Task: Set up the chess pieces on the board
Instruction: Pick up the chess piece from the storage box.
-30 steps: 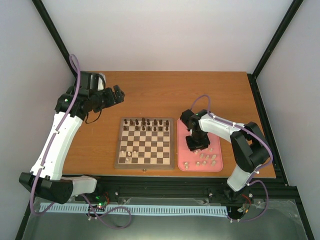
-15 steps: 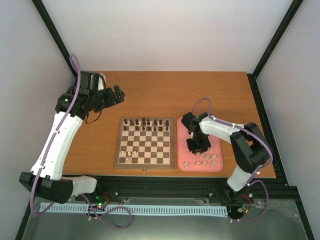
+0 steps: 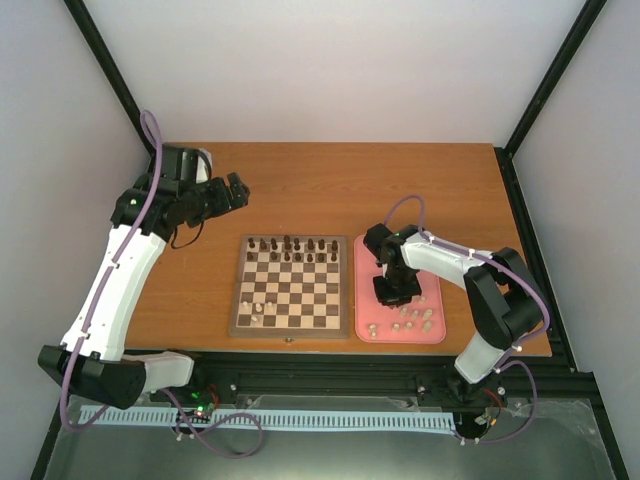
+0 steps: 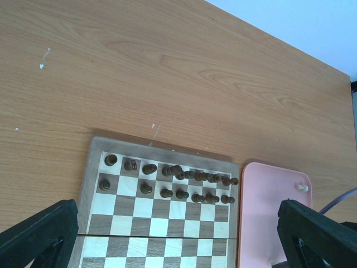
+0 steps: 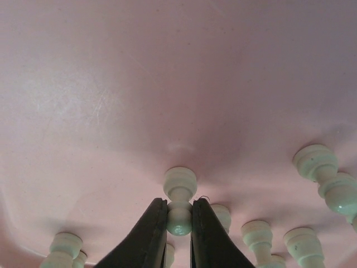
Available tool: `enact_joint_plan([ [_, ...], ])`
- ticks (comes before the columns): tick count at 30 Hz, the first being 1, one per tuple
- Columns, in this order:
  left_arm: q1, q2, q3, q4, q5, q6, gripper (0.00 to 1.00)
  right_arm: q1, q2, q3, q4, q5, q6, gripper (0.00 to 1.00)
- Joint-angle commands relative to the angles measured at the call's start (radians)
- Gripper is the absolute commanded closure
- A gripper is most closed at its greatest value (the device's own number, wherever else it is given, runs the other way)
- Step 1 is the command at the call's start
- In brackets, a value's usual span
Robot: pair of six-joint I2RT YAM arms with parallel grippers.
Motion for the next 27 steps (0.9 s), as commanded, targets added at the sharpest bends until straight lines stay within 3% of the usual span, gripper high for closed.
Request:
enact_joint_plan([
  [1, 0.007, -0.026, -0.004, 0.008, 0.003, 0.011, 0.0, -0.006, -0.015, 0.015, 0.003, -0.017, 0.003, 0.92],
  [7, 0.007, -0.036, -0.01, 0.006, 0.0, 0.012, 0.0, 0.012, -0.031, 0.126, -0.075, 0.057, 0.003, 0.97],
  [13, 0.007, -0.04, -0.003, 0.008, 0.003, 0.013, 0.0, 0.122, 0.009, 0.329, -0.175, 0.092, 0.026, 0.97],
  [20, 0.006, -0.048, -0.01, 0.009, 0.006, 0.008, 0.0, 0.357, 0.202, 0.585, -0.187, 0.021, 0.059, 0.97],
  [27, 0.006, -0.067, -0.012, 0.001, -0.005, 0.014, 0.0, 0.467, 0.384, 0.821, -0.193, -0.016, 0.03, 0.96],
])
